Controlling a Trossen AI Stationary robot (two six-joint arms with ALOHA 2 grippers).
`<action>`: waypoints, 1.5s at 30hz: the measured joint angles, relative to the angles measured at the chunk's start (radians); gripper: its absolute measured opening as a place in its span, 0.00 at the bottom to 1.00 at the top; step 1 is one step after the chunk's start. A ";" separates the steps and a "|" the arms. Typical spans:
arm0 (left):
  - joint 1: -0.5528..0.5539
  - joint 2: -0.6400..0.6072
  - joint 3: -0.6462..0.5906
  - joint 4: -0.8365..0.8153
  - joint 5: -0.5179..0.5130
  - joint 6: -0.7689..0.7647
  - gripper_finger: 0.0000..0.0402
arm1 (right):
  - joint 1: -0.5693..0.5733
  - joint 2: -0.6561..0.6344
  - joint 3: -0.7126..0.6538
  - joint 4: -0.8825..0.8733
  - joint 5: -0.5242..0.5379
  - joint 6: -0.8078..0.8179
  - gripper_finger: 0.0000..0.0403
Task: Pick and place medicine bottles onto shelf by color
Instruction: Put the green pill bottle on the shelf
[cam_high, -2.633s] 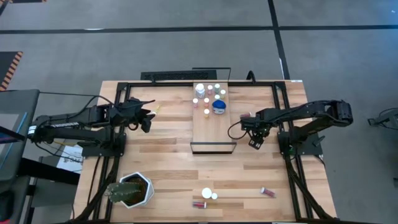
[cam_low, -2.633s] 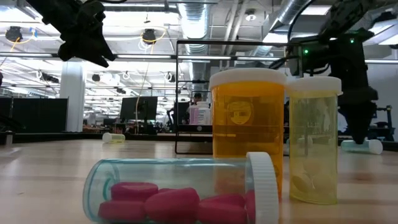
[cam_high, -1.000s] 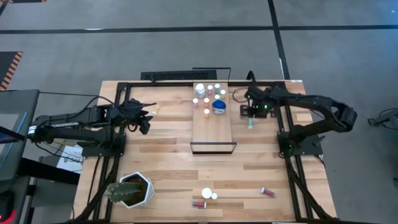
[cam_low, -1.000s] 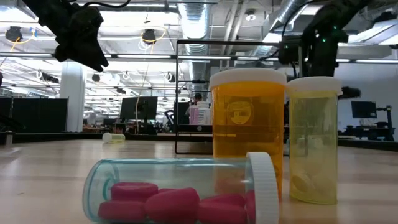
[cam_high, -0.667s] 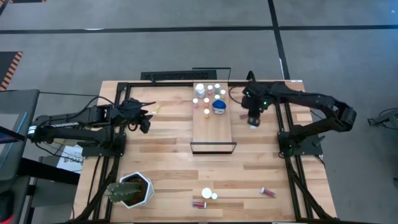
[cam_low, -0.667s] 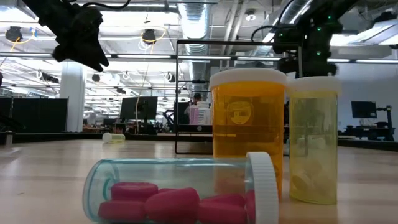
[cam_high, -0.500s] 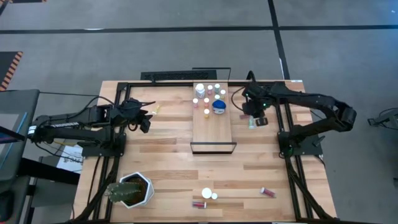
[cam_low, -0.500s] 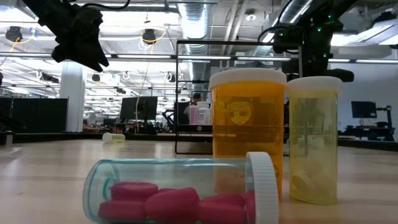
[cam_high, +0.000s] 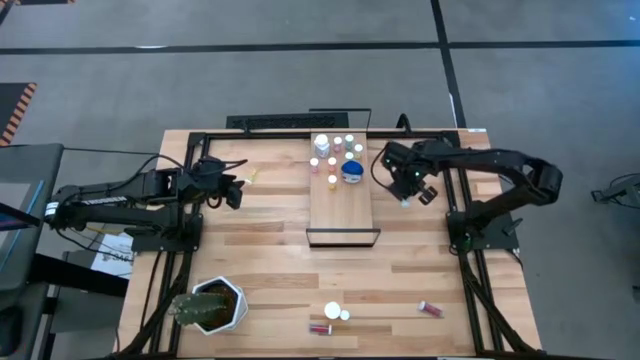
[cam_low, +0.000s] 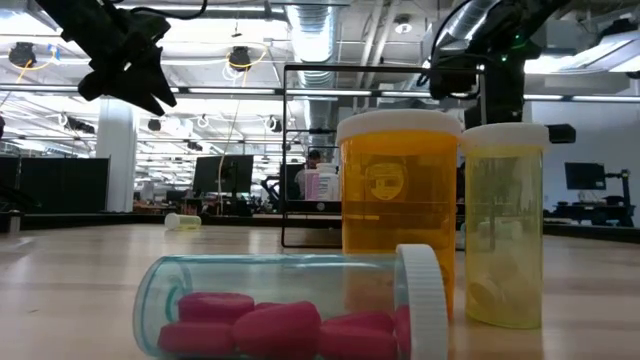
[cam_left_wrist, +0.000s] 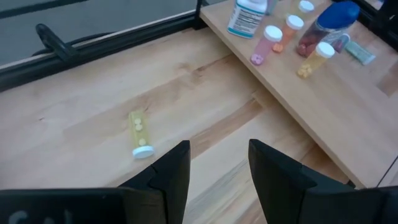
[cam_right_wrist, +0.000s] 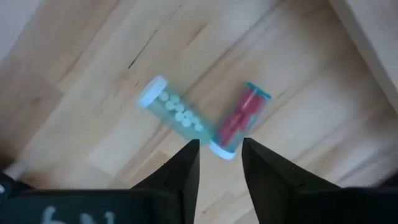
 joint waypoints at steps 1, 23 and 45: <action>0.000 0.000 0.000 0.000 -0.001 -0.008 0.37 | 0.003 0.008 0.000 -0.001 0.003 -0.019 0.35; 0.000 0.000 0.000 0.000 -0.034 -0.052 0.37 | 0.056 0.019 -0.159 0.173 0.090 -0.194 0.32; 0.000 0.000 0.000 0.000 -0.033 -0.052 0.37 | 0.057 0.018 -0.208 0.230 0.076 -0.133 0.32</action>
